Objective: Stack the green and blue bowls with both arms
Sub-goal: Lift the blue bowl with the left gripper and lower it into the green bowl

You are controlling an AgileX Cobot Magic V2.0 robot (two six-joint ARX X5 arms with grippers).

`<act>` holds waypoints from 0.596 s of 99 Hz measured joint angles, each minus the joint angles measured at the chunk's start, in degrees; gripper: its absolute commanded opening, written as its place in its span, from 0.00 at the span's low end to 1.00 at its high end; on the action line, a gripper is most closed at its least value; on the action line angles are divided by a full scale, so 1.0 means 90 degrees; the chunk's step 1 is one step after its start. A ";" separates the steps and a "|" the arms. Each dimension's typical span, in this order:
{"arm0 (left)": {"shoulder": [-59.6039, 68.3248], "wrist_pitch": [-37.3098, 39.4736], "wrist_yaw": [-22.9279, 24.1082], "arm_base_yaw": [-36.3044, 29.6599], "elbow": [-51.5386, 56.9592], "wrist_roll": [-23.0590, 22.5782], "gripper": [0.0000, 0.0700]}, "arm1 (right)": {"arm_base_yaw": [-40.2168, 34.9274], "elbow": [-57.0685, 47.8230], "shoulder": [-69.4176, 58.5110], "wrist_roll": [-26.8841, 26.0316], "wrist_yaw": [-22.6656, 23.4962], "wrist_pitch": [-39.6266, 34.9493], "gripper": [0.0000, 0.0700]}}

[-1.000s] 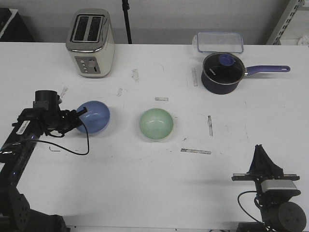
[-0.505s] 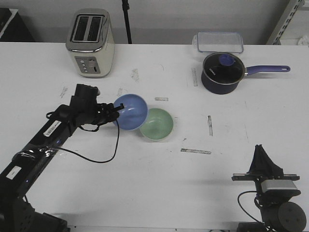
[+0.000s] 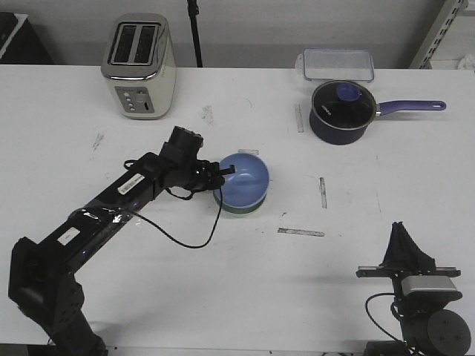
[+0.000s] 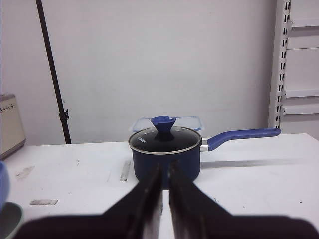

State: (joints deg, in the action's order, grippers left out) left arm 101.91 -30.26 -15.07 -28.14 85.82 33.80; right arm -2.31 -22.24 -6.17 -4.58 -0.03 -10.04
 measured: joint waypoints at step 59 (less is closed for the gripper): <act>0.0272 0.0034 0.0019 -0.0165 0.0041 -0.0049 0.02 | 0.0000 0.0000 0.0000 0.0000 0.0000 0.0000 0.02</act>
State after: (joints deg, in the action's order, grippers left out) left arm 104.36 -29.95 -14.90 -29.63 86.19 33.36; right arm -2.31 -22.24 -6.17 -4.58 -0.03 -10.04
